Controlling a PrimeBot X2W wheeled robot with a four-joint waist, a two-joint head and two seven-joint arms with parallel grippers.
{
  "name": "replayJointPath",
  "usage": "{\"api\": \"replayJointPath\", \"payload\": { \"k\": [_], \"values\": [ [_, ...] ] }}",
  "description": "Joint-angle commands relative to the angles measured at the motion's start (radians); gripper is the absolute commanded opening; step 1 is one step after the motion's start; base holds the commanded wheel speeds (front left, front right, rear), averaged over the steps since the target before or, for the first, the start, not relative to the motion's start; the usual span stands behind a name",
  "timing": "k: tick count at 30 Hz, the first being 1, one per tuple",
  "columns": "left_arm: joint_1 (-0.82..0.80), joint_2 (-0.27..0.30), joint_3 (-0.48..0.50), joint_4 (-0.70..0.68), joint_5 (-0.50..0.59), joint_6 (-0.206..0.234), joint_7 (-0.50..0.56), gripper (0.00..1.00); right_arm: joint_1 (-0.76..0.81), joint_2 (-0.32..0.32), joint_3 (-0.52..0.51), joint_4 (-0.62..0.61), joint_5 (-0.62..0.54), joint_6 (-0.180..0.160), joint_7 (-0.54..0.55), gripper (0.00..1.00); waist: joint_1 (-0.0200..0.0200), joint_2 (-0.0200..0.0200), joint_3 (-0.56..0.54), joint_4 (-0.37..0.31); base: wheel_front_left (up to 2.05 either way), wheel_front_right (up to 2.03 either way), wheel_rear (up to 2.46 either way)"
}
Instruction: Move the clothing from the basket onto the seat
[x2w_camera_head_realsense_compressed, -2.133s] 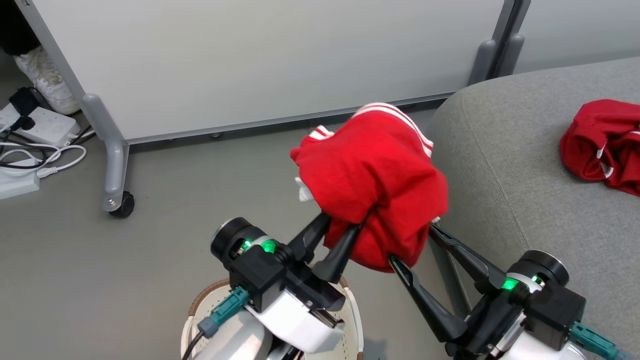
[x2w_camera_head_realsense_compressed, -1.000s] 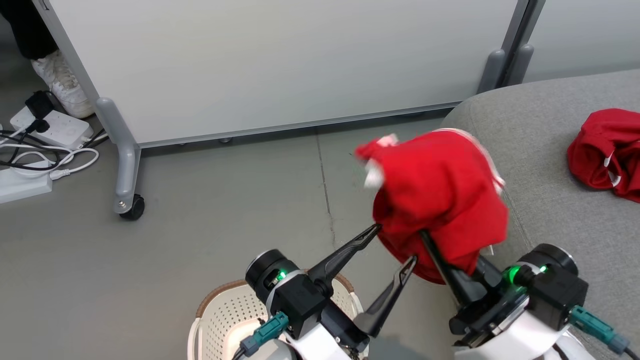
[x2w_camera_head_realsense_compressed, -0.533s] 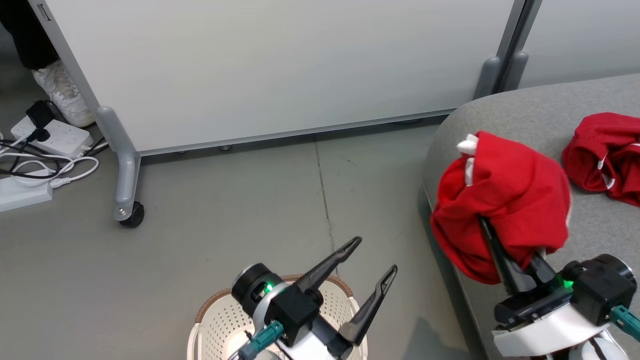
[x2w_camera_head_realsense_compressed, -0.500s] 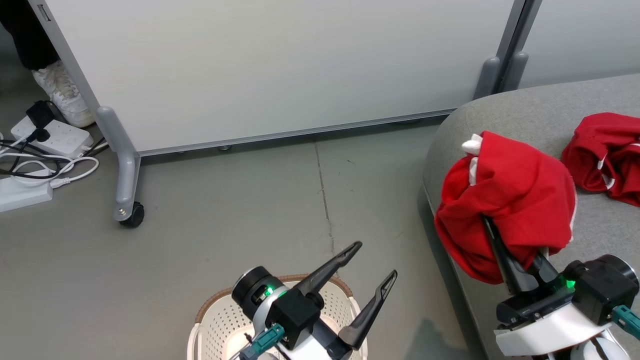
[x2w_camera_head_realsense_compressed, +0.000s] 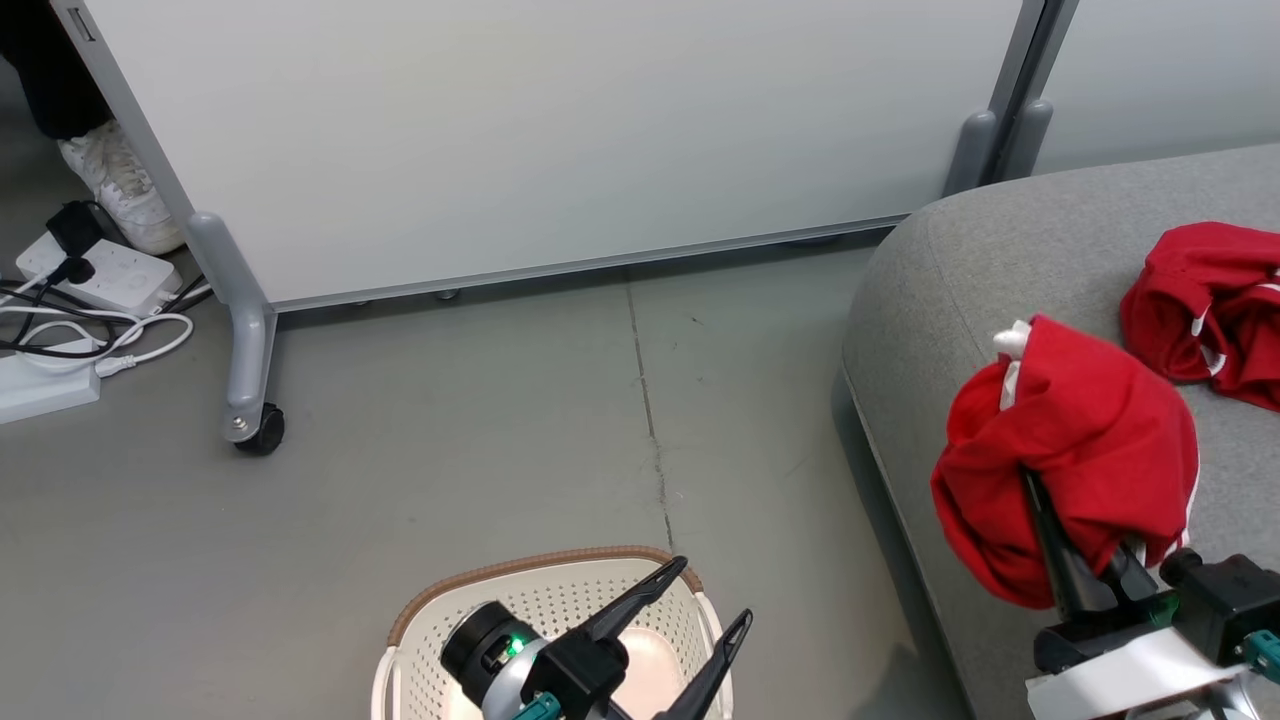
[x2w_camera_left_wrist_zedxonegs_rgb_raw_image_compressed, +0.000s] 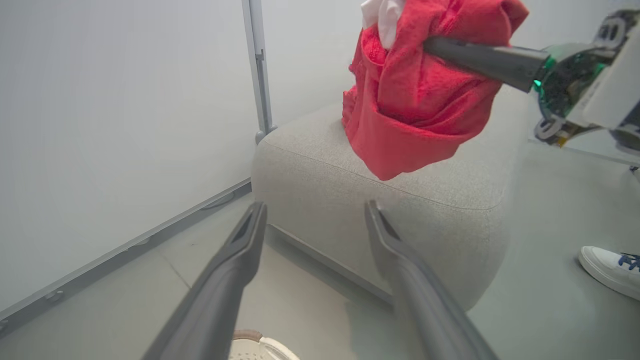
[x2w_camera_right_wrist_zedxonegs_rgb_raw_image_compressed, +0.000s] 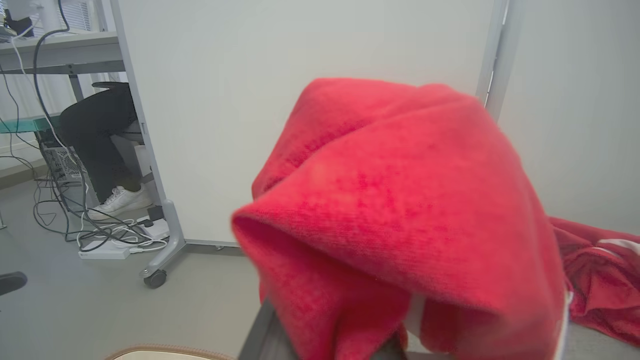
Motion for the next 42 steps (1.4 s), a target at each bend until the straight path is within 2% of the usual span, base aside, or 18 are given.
{"api": "replayJointPath", "payload": {
  "k": [1,27,35,42],
  "values": [
    [0.015,0.0,0.003,0.007,0.005,-0.001,0.0,1.0,0.004,-0.004,-0.008,0.005,-0.005,0.0,-0.006,0.0,0.0,-0.0001,0.0,0.0,0.0,0.0,0.0],
    [0.032,-0.012,0.029,0.044,0.008,-0.001,0.0,1.0,0.001,-0.002,-0.018,0.029,-0.02,0.0,-0.005,0.0,0.0,-0.0001,0.005,-0.016,0.0,0.0,0.0],
    [0.02,-0.009,0.031,0.044,0.009,-0.001,0.0,1.0,-0.011,0.0,-0.023,0.023,-0.027,0.0,-0.006,0.0,0.0,-0.0001,0.025,-0.103,0.0,0.0,0.0],
    [-0.005,0.001,0.036,0.038,0.013,-0.001,0.0,1.0,-0.022,0.016,-0.022,0.013,-0.029,0.0,-0.005,0.0,0.0,-0.0001,0.064,-0.218,0.0,0.0,0.0]
  ]
}}
